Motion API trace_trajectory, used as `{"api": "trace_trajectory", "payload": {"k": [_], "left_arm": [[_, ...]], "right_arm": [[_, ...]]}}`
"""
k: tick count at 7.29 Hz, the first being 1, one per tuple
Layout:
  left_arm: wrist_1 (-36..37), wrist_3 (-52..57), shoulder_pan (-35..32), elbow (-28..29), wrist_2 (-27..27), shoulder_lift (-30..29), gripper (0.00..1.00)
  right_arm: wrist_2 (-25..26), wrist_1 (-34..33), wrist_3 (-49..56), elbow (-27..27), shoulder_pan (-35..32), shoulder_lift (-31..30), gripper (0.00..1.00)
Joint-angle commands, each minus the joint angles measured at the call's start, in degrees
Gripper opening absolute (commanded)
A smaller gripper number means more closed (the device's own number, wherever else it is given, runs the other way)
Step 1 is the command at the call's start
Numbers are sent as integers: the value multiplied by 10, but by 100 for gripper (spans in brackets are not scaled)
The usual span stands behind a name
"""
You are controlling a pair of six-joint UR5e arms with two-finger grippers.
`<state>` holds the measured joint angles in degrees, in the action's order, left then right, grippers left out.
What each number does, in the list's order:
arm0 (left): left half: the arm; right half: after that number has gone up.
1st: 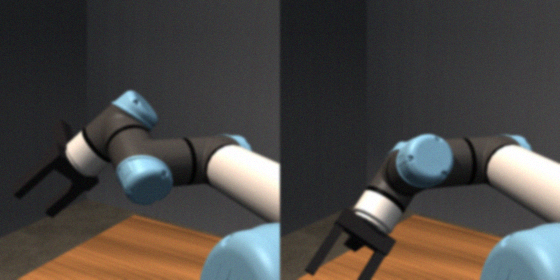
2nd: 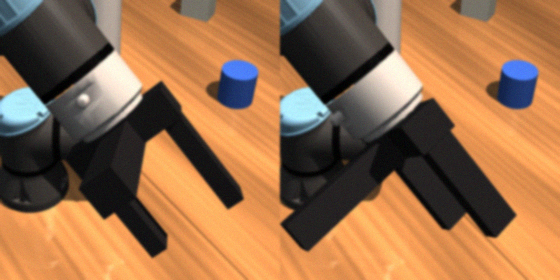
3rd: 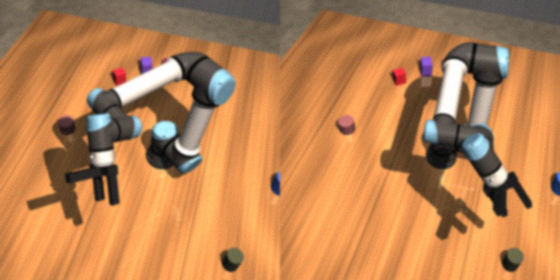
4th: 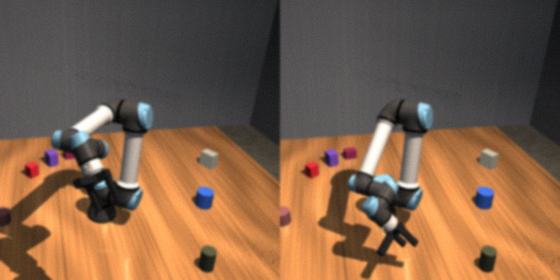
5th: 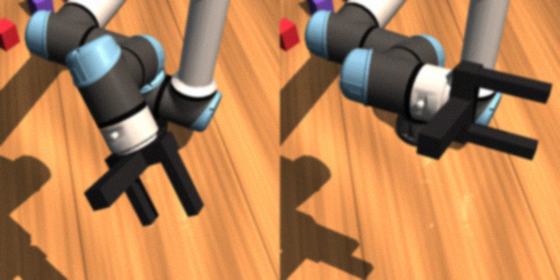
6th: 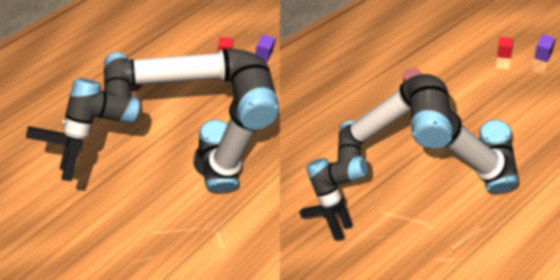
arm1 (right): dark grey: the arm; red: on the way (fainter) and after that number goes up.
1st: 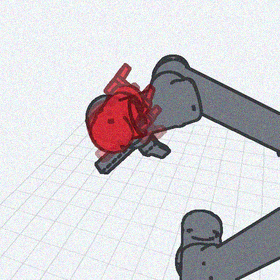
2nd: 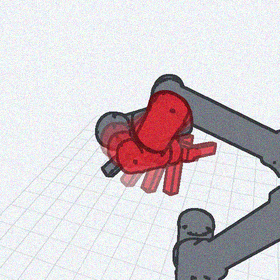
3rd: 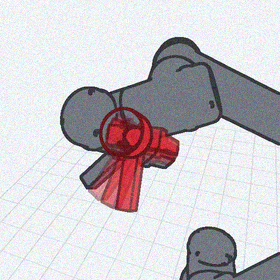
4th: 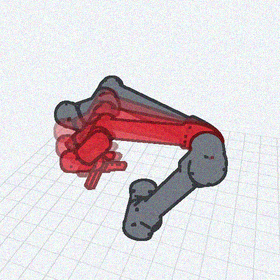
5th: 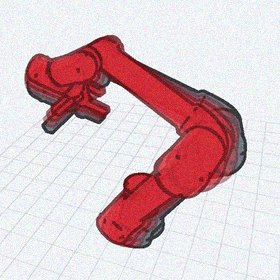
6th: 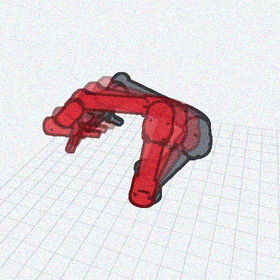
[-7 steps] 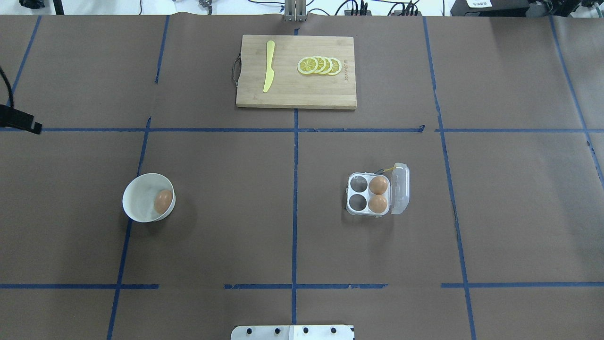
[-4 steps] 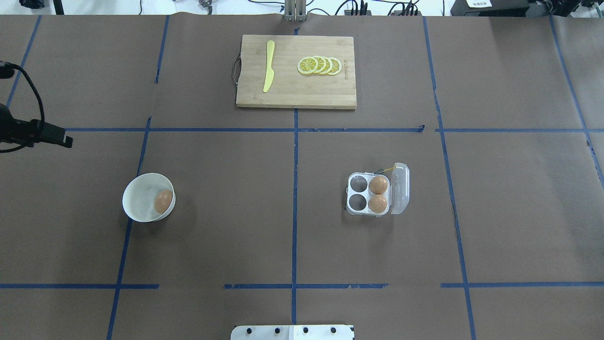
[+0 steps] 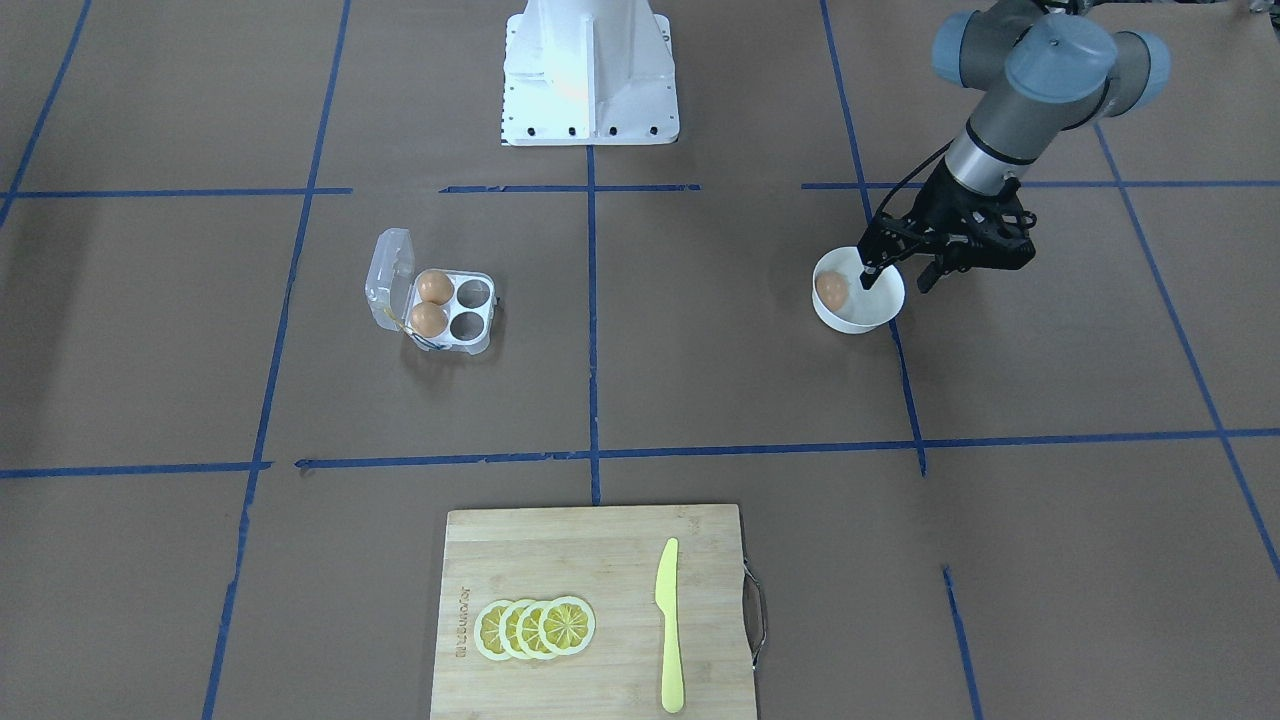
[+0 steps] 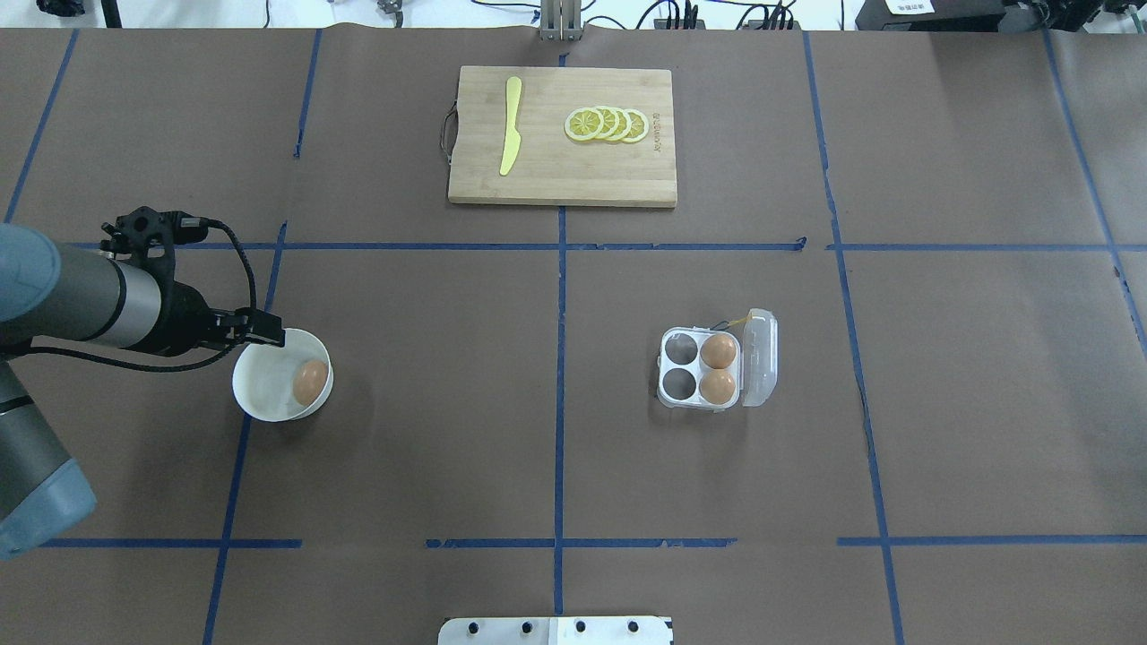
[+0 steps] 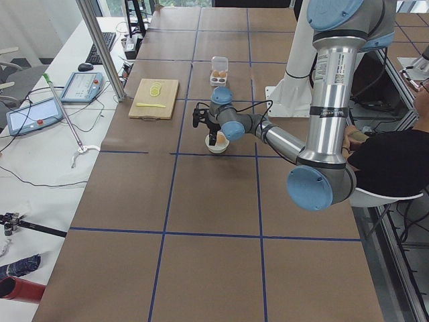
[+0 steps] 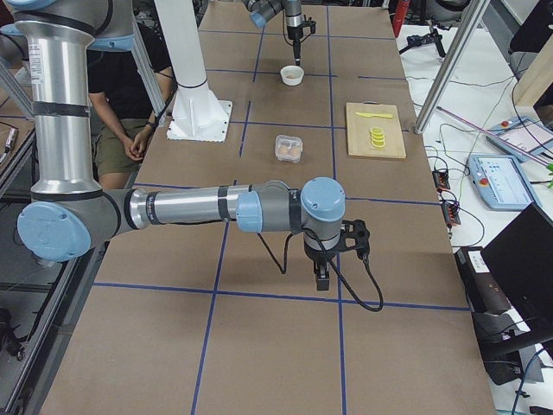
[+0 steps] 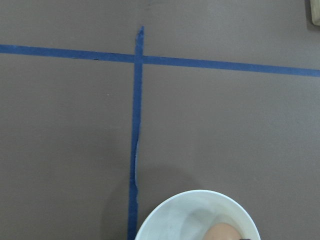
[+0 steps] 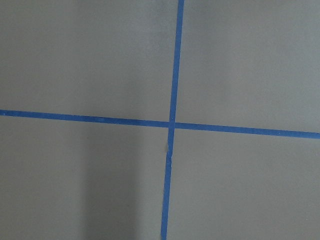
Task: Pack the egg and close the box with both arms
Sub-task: 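Move the left gripper over the white bowl and lower toward the egg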
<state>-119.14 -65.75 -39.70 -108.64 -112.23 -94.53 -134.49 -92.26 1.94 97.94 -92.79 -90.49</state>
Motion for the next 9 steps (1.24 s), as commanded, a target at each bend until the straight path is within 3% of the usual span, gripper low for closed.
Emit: {"api": "trace_trajectory", "payload": {"k": [1, 9], "left_arm": [[0, 0, 25, 13, 18, -9, 82], [1, 1, 43, 52, 19, -34, 80]], "right_arm": [[-1, 0, 0, 0, 0, 0, 100], [-2, -1, 0, 0, 1, -1, 100]]}}
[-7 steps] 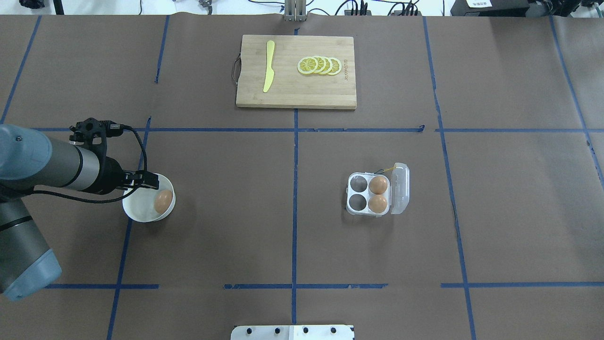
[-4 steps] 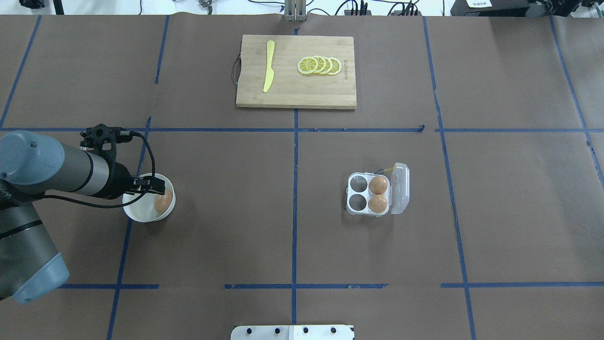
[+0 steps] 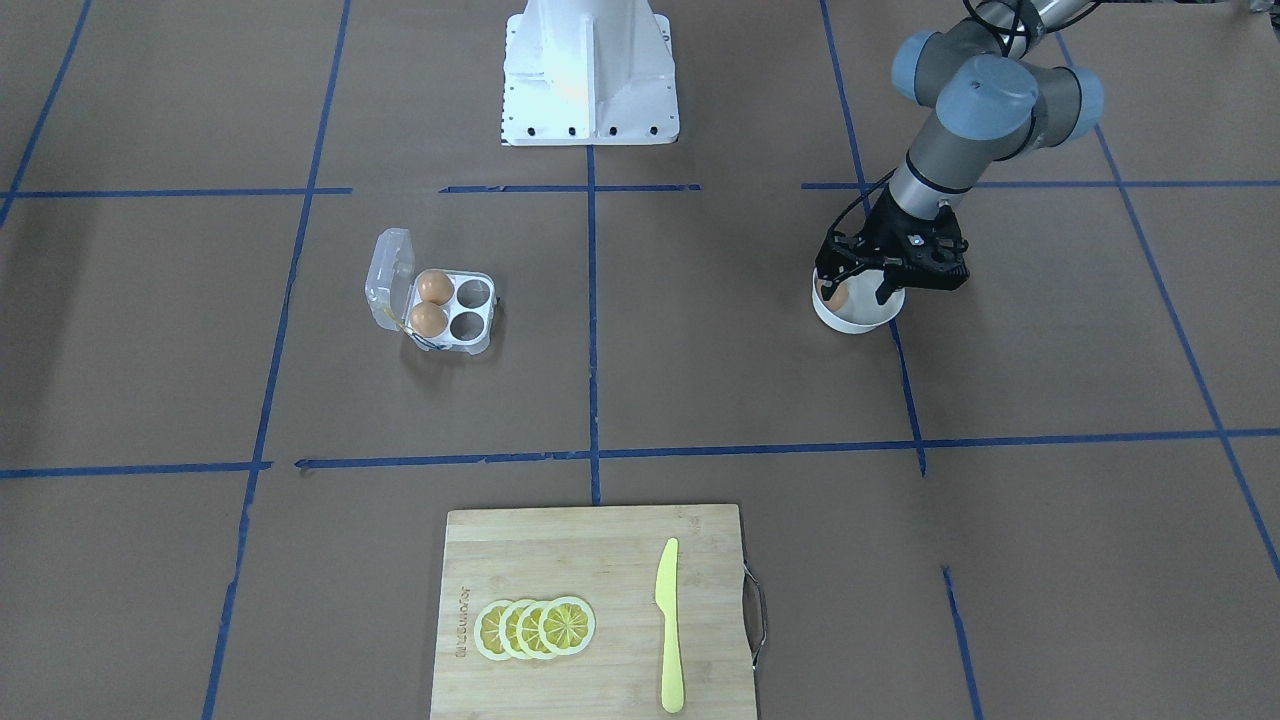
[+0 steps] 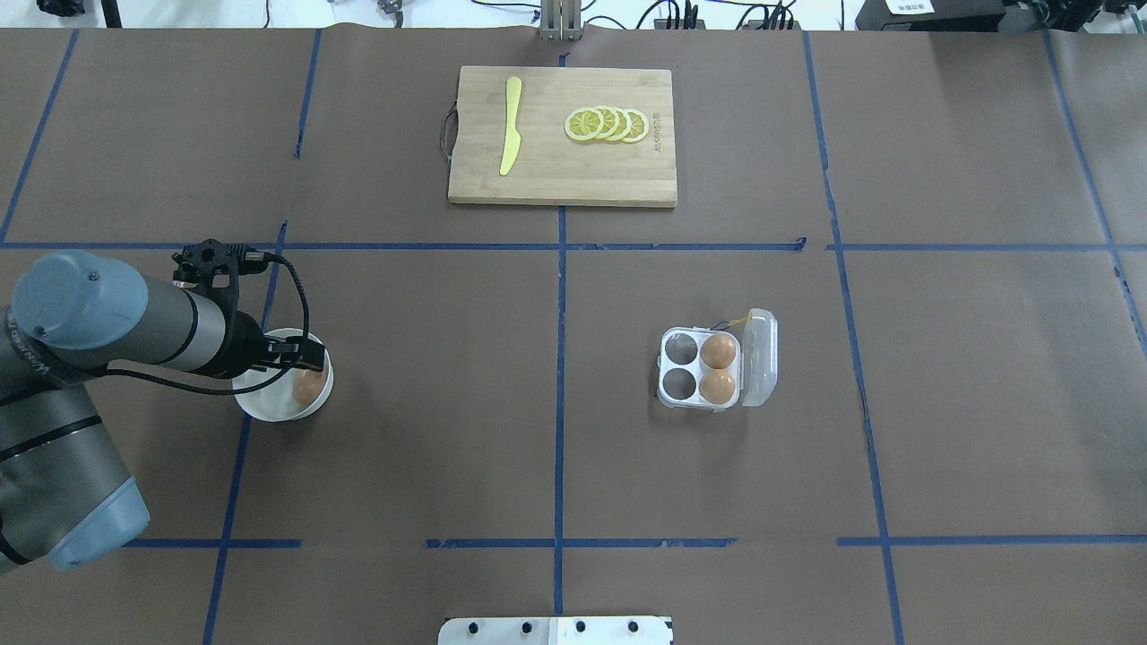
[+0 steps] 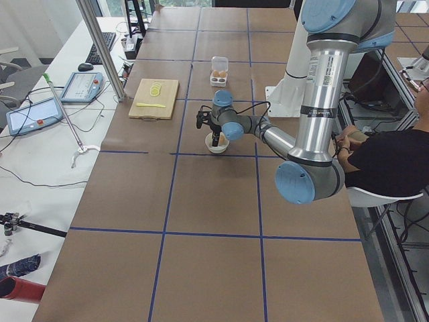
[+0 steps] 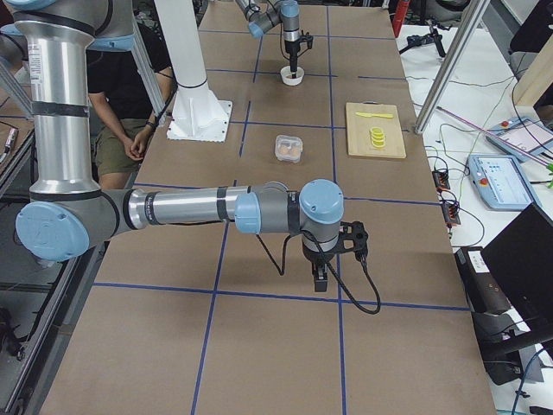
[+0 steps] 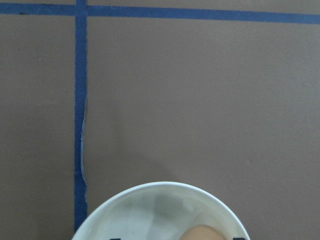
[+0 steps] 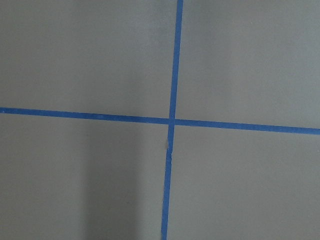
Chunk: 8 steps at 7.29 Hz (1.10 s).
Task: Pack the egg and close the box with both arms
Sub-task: 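Close the left gripper on the brown egg inside the bowl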
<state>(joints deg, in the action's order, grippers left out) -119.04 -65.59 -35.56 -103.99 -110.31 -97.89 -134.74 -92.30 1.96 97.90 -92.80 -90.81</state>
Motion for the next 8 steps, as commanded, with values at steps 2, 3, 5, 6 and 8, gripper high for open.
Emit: {"api": "trace_trajectory", "payload": {"k": [2, 3, 5, 6, 8], "left_arm": [[0, -1, 8, 7, 0, 0, 80], [-1, -1, 10, 7, 0, 0, 80], [0, -1, 16, 6, 0, 1, 80], [0, -1, 18, 8, 1, 1, 78], [0, -3, 18, 6, 0, 2, 71]], "right_arm": [[-1, -2, 0, 0, 0, 3, 100], [-1, -2, 0, 0, 0, 3, 100], [-1, -2, 0, 0, 0, 4, 100], [-1, -2, 0, 1, 0, 4, 100], [-1, -2, 0, 0, 0, 4, 100]]}}
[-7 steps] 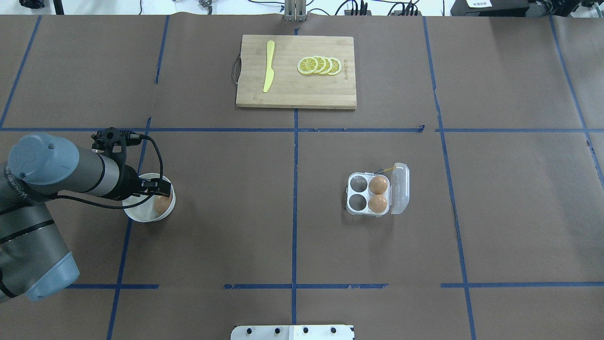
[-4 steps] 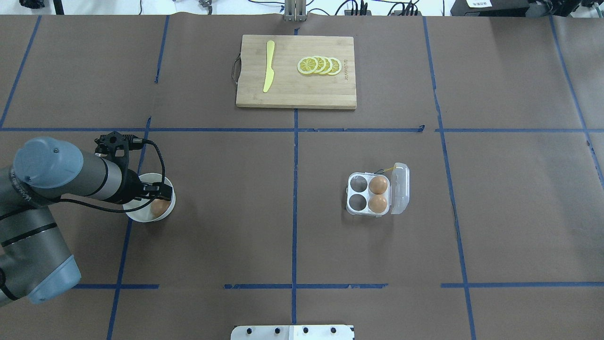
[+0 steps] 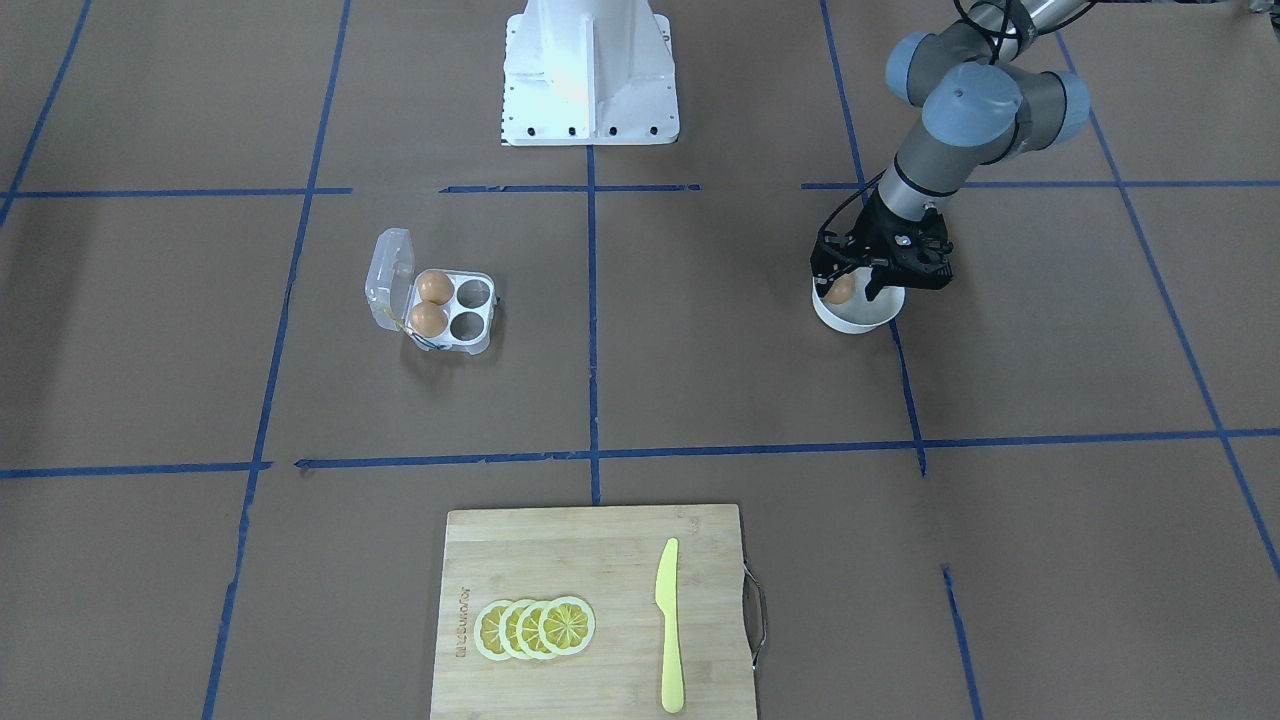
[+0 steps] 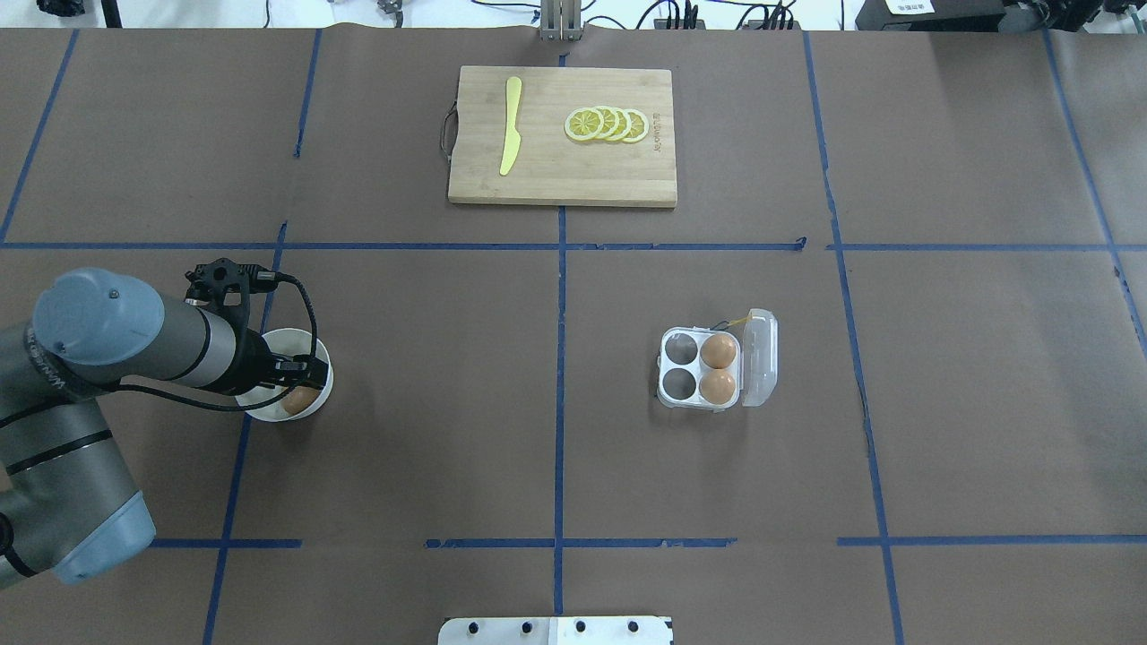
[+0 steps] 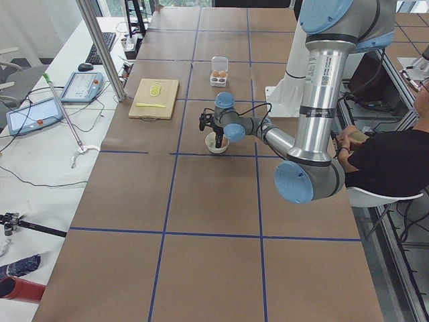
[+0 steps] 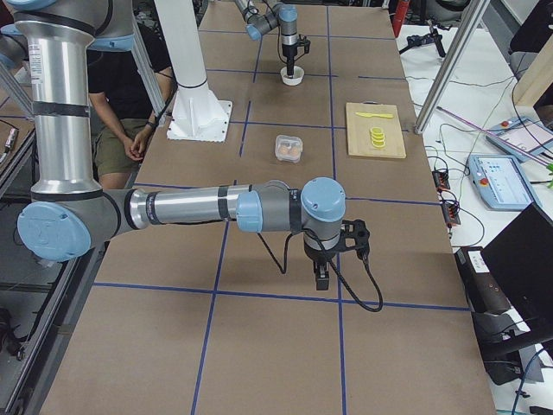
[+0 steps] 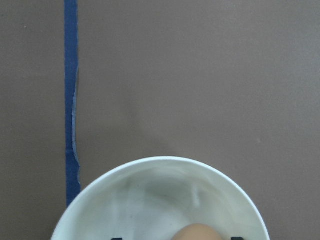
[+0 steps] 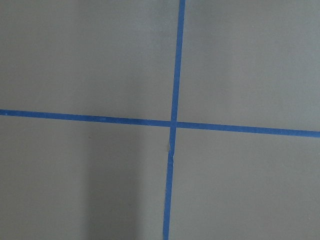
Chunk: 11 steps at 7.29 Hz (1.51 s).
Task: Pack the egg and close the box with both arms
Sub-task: 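Close the left gripper on the brown egg inside the bowl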
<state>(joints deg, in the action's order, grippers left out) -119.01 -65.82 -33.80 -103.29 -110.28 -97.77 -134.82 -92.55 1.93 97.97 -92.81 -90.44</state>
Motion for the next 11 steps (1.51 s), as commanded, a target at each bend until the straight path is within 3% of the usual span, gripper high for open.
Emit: {"api": "trace_trajectory", "payload": {"k": [1, 7, 8, 9, 10, 11], "left_arm": [[0, -1, 1, 0, 0, 0, 68], [2, -1, 2, -1, 0, 5, 65], [2, -2, 3, -1, 0, 5, 49], [2, -3, 3, -2, 0, 4, 20], [2, -3, 3, -4, 0, 5, 0], [2, -3, -1, -11, 0, 9, 0]], "right_arm": [[0, 0, 0, 0, 0, 0, 100], [-1, -1, 0, 0, 0, 1, 100], [-1, -1, 1, 0, 0, 1, 100], [-1, -1, 1, 0, 0, 1, 100], [-2, -1, 1, 1, 0, 1, 100], [-2, -3, 0, 5, 0, 1, 100]]}}
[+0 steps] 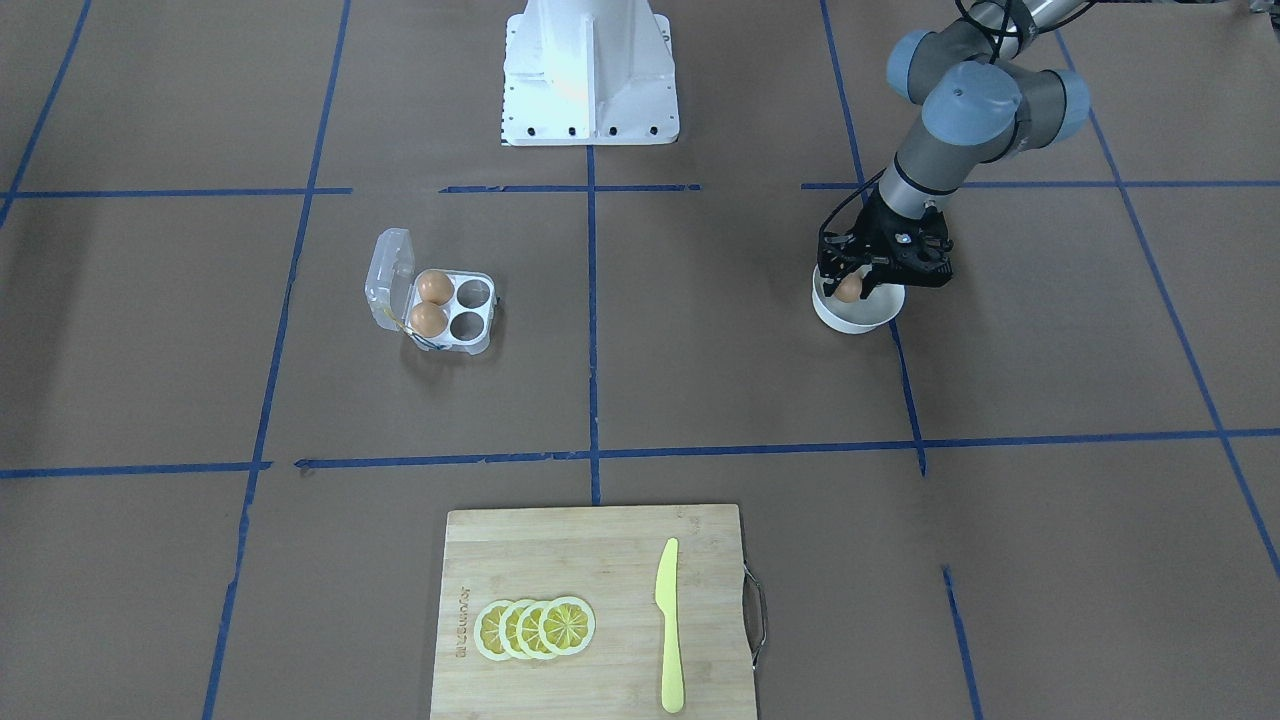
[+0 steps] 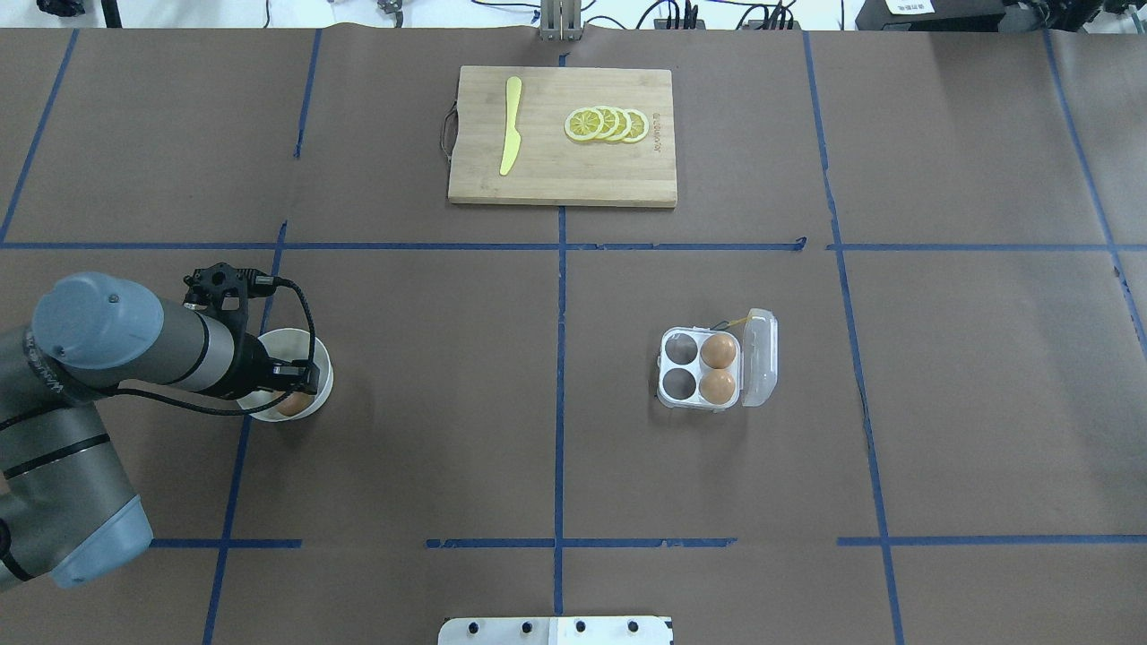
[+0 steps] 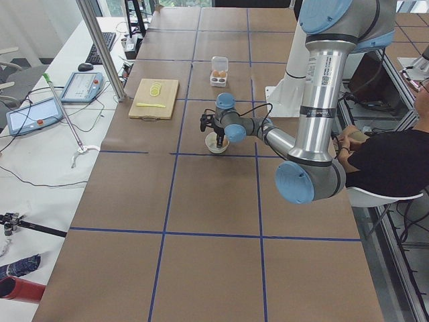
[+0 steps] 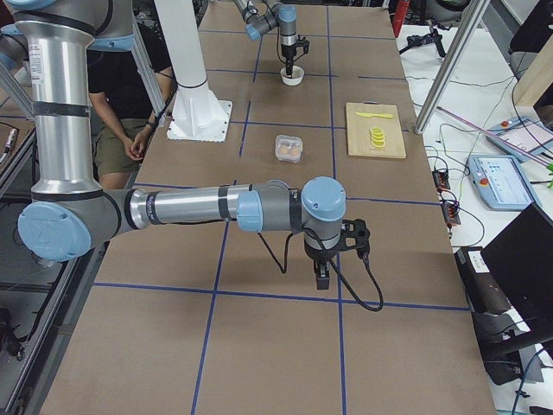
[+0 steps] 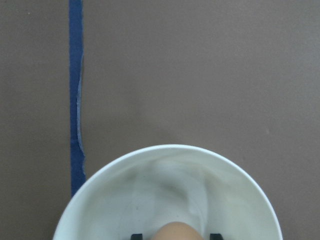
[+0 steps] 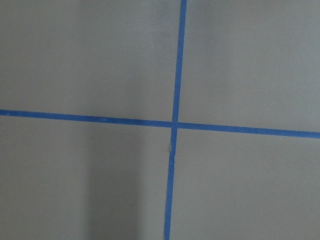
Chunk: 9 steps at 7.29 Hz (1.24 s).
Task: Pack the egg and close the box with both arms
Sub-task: 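Lift the egg with the left gripper and carry it to the carton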
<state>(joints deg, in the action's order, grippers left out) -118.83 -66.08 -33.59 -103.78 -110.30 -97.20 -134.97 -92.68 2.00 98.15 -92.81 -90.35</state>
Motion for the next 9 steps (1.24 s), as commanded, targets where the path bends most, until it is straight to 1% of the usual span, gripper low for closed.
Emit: {"api": "trace_trajectory", "payload": {"k": [1, 2, 3, 4, 5, 6, 7, 8, 9], "left_arm": [[6, 0, -11, -40, 0, 23, 0], [14, 5, -42, -81, -1, 42, 0], [13, 6, -79, -112, -1, 45, 0], [11, 3, -82, -131, -2, 29, 0], [7, -4, -76, -112, 0, -26, 0], [7, -45, -72, -68, 9, -112, 0], [7, -90, -24, -19, 49, -190, 0], [-11, -97, 33, 21, 114, -235, 0], [-65, -104, 63, 44, 133, -252, 0]], "right_arm": [[2, -2, -1, 10, 0, 0, 100], [3, -1, -1, 11, 0, -1, 100], [4, 2, 0, 11, 0, -10, 100], [4, 6, 0, 12, 0, -17, 100], [5, 6, 0, 11, 0, -18, 100], [9, 6, 2, 9, 0, -16, 100], [9, 5, 1, 12, 0, -14, 100], [7, 5, 0, 10, 0, -16, 100], [1, 4, -1, 9, 0, -18, 100]]}}
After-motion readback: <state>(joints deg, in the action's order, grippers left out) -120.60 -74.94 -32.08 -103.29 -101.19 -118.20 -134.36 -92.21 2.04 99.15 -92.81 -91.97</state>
